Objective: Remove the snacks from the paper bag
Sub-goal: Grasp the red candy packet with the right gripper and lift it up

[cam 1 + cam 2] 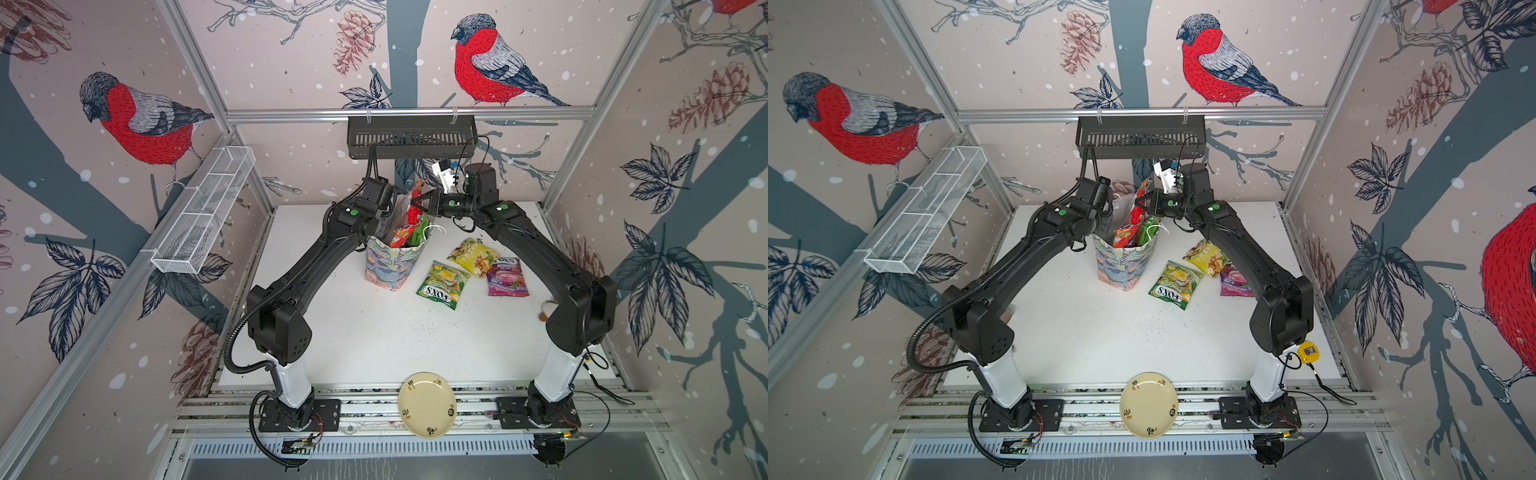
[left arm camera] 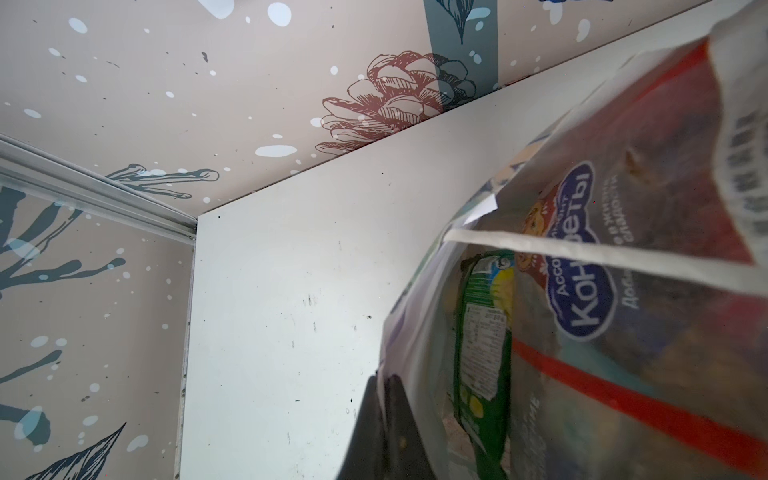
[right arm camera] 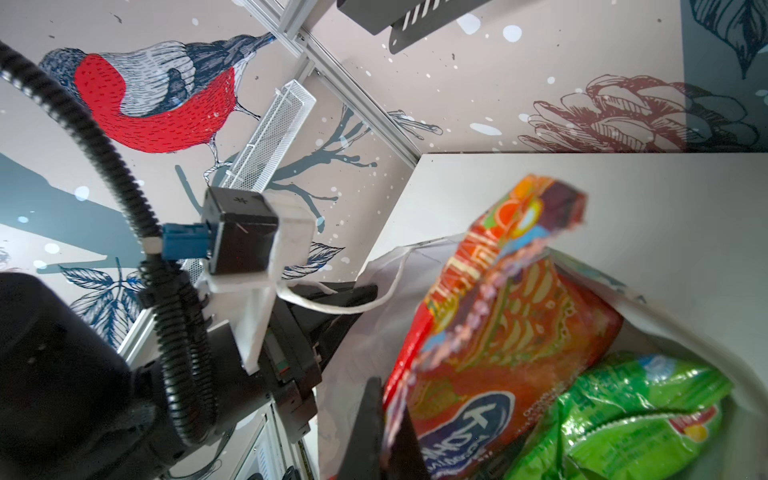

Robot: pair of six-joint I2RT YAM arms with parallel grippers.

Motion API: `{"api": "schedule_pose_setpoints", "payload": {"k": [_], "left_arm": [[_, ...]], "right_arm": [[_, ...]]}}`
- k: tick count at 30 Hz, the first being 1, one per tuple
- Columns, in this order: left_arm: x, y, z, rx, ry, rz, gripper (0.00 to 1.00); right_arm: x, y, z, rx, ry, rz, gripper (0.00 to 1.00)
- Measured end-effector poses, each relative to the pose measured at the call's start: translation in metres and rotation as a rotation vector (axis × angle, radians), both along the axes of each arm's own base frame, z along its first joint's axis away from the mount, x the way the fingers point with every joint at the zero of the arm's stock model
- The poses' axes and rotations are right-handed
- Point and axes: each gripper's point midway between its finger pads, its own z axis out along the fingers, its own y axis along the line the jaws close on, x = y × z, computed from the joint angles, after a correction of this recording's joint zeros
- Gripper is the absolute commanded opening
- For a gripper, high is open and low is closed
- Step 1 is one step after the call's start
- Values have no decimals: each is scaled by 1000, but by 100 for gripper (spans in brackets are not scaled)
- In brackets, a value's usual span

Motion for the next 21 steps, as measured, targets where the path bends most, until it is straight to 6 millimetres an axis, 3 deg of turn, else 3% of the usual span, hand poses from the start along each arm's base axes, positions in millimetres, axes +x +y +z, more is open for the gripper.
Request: {"api": "schedule_pose_setpoints", "payload": {"k": [21], "left_arm": [[6, 25, -3, 38, -1, 63, 0]], "right_arm": [[-6, 3, 70, 201, -111, 167, 0]]}}
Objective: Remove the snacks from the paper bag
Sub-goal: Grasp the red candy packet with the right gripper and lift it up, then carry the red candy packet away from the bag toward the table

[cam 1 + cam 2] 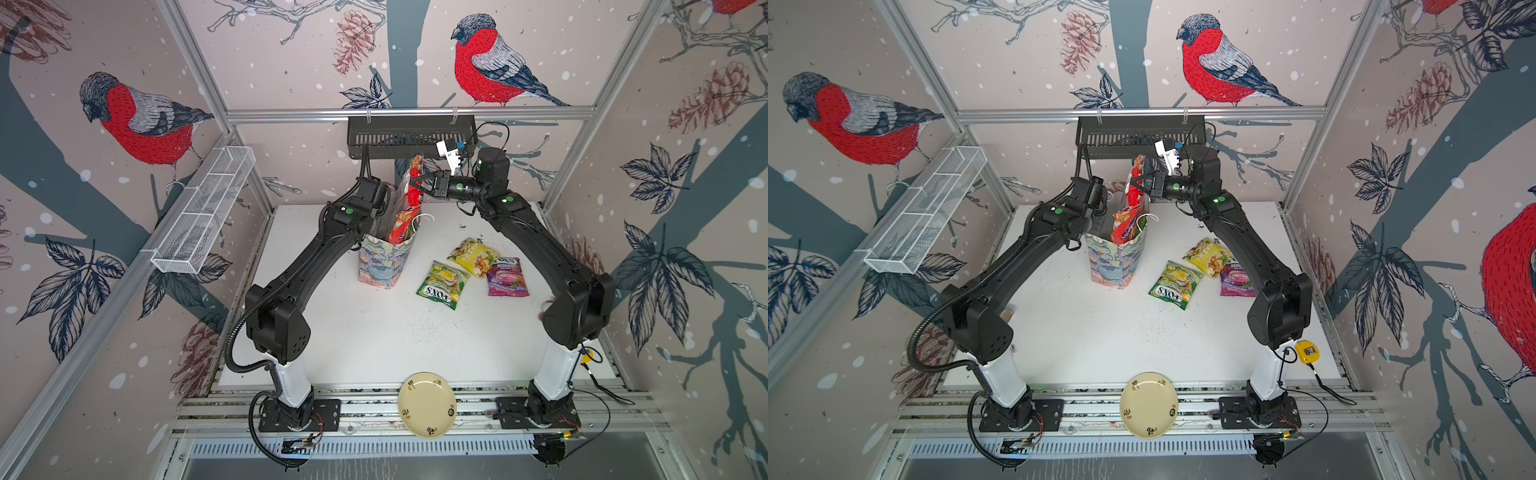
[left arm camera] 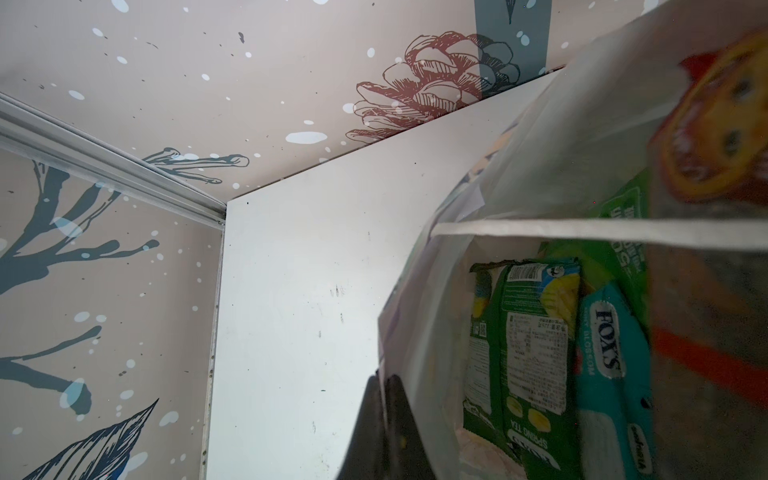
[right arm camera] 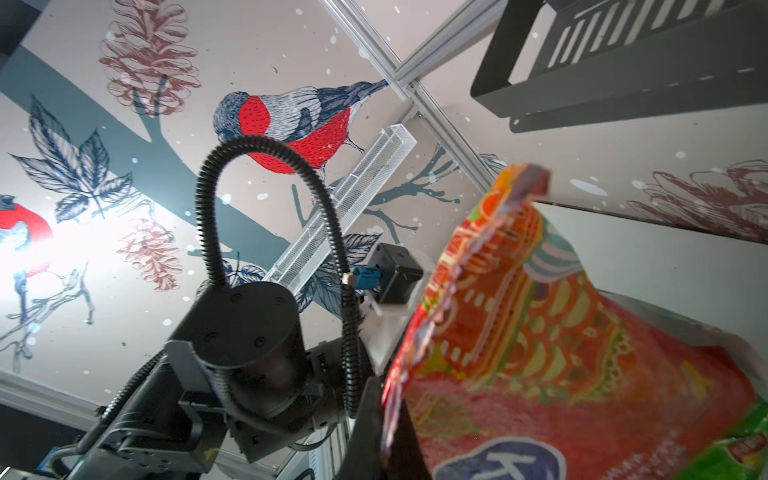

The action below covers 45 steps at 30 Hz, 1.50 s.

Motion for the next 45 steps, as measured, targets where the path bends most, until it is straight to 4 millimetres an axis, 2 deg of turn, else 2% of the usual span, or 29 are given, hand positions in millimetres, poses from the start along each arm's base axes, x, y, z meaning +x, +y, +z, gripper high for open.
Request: {"api": "schedule_pose_setpoints", "payload": {"k": [14, 22, 29, 36, 40, 45], "left_arm": [[-2, 9, -6, 37, 4, 26, 0], [-7, 16, -8, 44, 9, 36, 0], [-8, 21, -4, 40, 4, 42, 0], [-5, 31, -3, 48, 2, 59, 0], [-4, 38, 1, 43, -5, 72, 0], [-4, 40, 5, 44, -12, 72, 0]], "right_arm": [[-24, 0, 60, 199, -106, 192, 0], [-31, -16, 96, 236, -214, 207, 0], [-23, -38, 93, 189, -210, 146, 0], [-14, -66, 94, 91, -249, -15, 0], [-2, -82, 77, 5, -227, -131, 0], [11, -99, 36, -124, -151, -254, 0]]}}
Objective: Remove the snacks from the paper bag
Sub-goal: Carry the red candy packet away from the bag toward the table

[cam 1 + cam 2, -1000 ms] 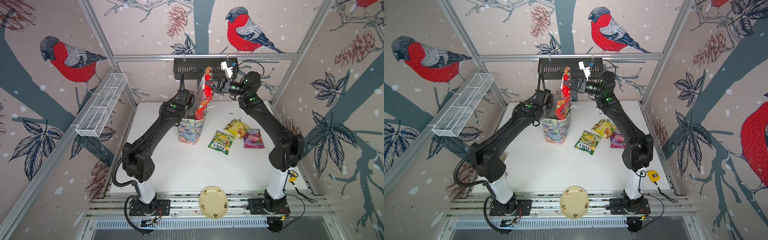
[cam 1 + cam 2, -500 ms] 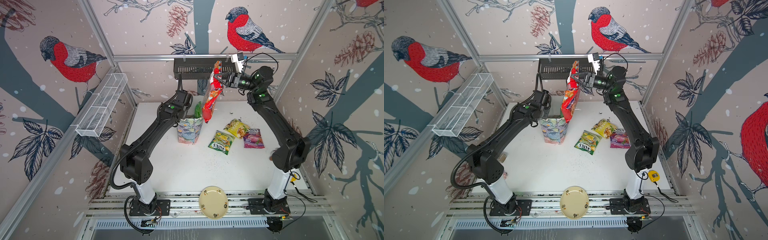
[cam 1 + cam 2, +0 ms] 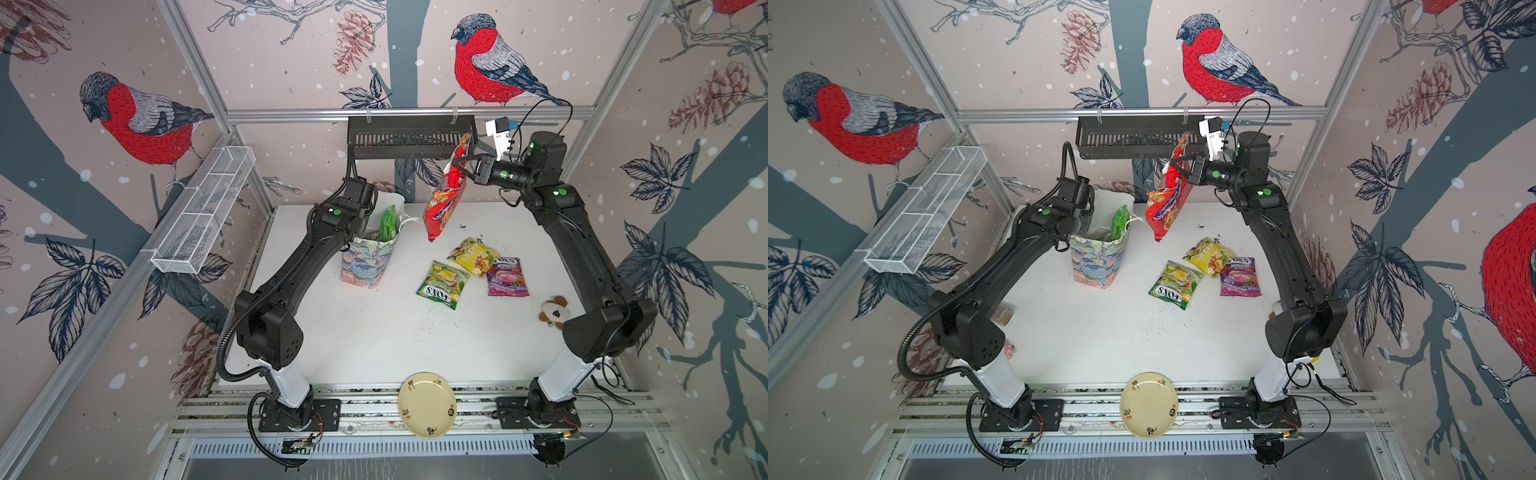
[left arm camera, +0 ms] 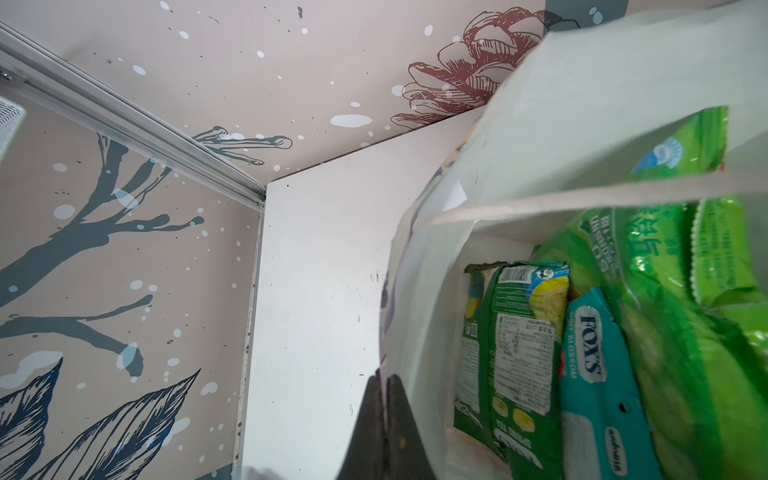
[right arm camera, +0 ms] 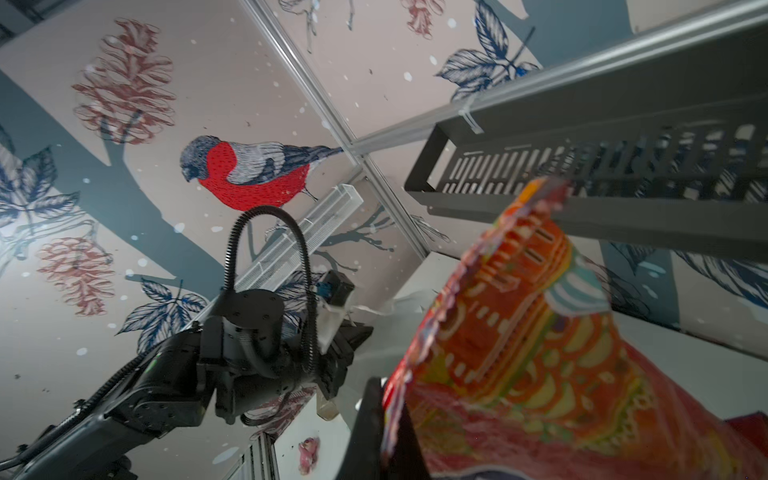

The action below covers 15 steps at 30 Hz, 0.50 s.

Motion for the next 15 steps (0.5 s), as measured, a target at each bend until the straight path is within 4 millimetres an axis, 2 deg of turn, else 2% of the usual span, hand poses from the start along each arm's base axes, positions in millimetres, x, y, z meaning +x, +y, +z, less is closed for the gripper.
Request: {"api": "schedule_pose_setpoints", "payload": {"k": [8, 15], "left_arm": [[0, 0, 1, 3, -2, -4, 0], [2, -1, 2, 13, -6, -16, 0]], "right_arm": [[10, -20, -77, -149, 156, -144, 0], [26, -20, -124, -237, 223, -207, 0]]}}
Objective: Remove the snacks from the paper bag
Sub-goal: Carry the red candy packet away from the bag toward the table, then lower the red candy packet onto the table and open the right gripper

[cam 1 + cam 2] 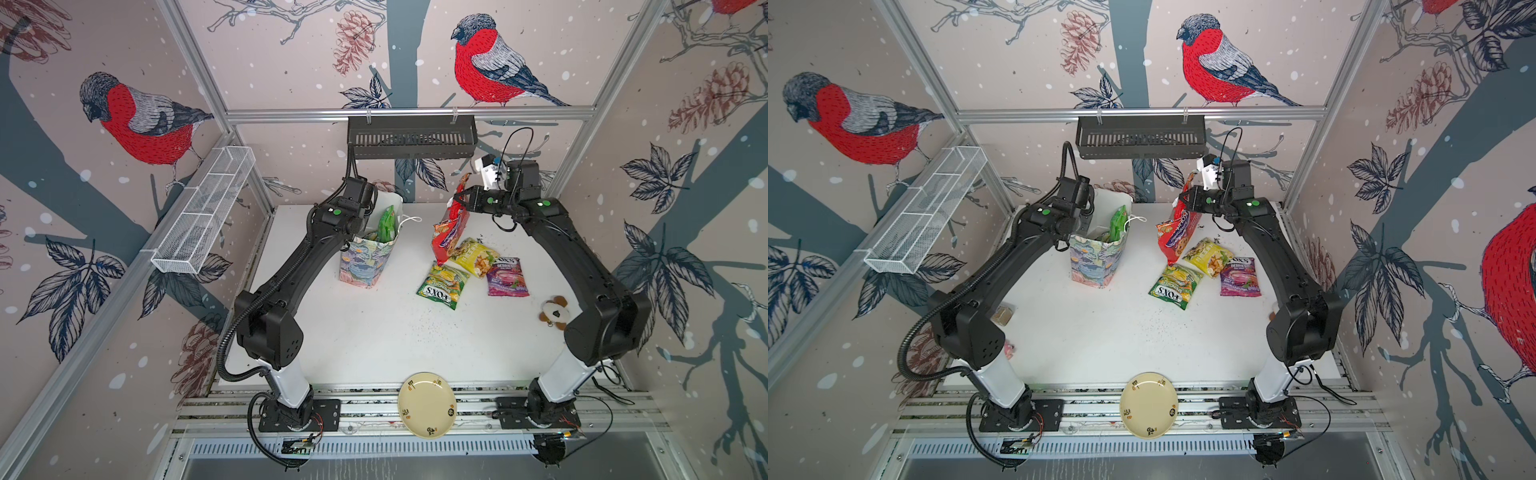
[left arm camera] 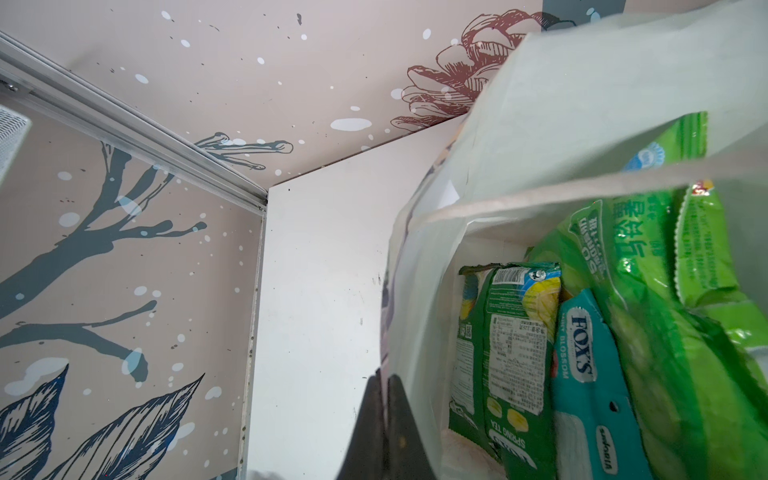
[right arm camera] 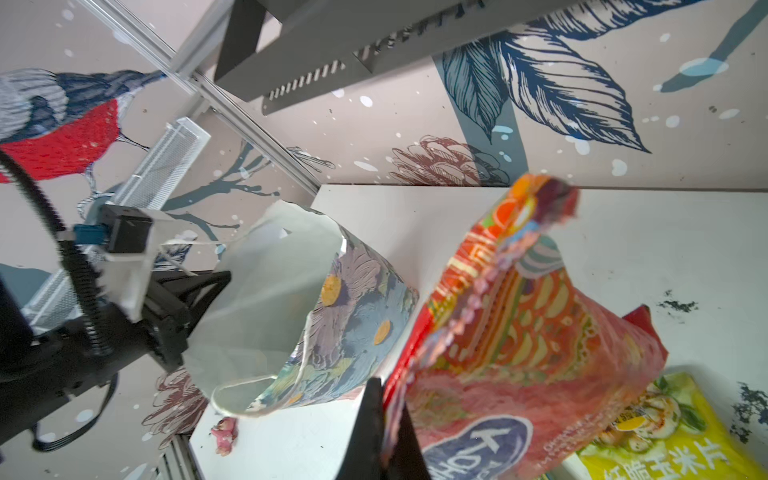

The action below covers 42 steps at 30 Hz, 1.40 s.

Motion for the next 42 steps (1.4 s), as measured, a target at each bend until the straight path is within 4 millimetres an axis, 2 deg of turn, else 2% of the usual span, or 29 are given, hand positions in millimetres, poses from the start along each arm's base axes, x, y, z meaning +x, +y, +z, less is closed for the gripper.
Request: {"api": "schedule_pose_setpoints", "payload": {"k": [6, 12, 16, 21, 27, 33, 40, 42], "left_arm": [[2, -1, 2, -4, -11, -2, 0], [1, -3, 1, 2, -9, -10, 0], [1, -3, 1, 5, -8, -13, 0], [2, -4, 1, 12, -6, -18, 0], [2, -4, 1, 16, -5, -21, 0], [2, -4, 1, 17, -5, -22, 0], [-1, -4, 6, 22, -16, -29, 0], [-2, -6, 7, 38, -24, -40, 0]], "right_arm": [[15, -7, -46, -98, 83, -64, 0], [26, -8, -71, -167, 113, -92, 0], [36, 6, -82, -214, 109, -78, 2], [51, 24, -112, -251, 146, -61, 12], [64, 38, -134, -261, 165, -44, 13], [67, 44, -160, -289, 222, -33, 15], [59, 35, -176, -328, 268, -50, 31], [55, 31, -177, -333, 279, -55, 32]]}}
